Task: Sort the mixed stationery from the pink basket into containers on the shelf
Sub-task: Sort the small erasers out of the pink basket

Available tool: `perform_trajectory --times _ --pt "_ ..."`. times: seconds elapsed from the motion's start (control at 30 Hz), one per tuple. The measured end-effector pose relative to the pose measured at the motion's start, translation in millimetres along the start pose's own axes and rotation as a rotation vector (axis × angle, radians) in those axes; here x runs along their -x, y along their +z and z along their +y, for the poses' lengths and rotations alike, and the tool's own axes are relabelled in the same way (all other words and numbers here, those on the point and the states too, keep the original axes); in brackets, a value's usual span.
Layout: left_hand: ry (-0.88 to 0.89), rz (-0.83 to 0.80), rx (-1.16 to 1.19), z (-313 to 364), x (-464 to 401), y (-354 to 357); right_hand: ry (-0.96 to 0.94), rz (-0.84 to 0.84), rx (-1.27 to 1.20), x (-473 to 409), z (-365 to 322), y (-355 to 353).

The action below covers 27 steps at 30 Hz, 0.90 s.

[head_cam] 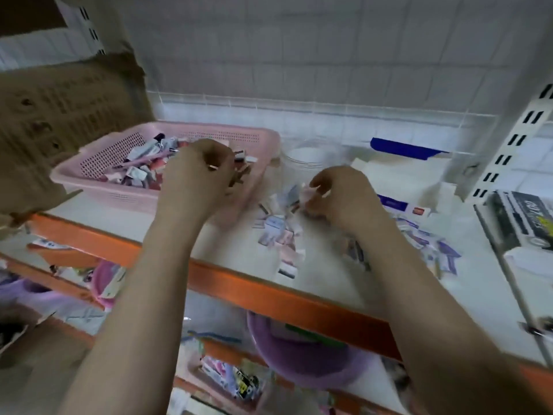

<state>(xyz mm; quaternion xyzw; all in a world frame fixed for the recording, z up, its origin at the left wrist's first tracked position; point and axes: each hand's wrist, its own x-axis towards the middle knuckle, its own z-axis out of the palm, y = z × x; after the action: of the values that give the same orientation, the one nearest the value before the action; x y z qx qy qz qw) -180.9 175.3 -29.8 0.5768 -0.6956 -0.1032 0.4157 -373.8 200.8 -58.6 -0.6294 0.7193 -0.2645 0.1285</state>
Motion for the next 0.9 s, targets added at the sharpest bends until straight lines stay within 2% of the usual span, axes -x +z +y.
perform_trajectory --times 0.07,0.17,0.27,0.33,0.53,0.6,0.7,0.8,0.9 --pt "0.068 -0.056 -0.018 -22 -15 -4 0.12 -0.019 0.009 -3 -10 13" --pt "0.19 -0.148 -0.001 -48 -35 -6 0.301 0.088 0.041 -9 -19 21" --pt "0.316 -0.25 0.021 -66 -49 -5 0.466 -0.004 0.13 -16 -29 33" --pt "0.364 -0.321 0.036 -80 -55 -6 0.506 -0.064 0.164 -18 -38 47" --pt "0.283 -0.502 0.224 -99 -68 -4 0.442 0.015 0.008 17 -67 50" --pt "0.289 -0.51 0.245 -99 -70 -6 0.521 -0.006 0.063 41 -76 43" --pt "0.254 -0.511 0.252 -99 -78 -8 0.647 -0.194 0.169 59 -88 45" --pt "0.24 -0.525 0.246 -102 -84 -8 0.642 -0.154 0.092 52 -88 56" --pt "0.224 -0.517 0.236 -104 -89 -10 0.604 -0.088 0.122 45 -82 58"
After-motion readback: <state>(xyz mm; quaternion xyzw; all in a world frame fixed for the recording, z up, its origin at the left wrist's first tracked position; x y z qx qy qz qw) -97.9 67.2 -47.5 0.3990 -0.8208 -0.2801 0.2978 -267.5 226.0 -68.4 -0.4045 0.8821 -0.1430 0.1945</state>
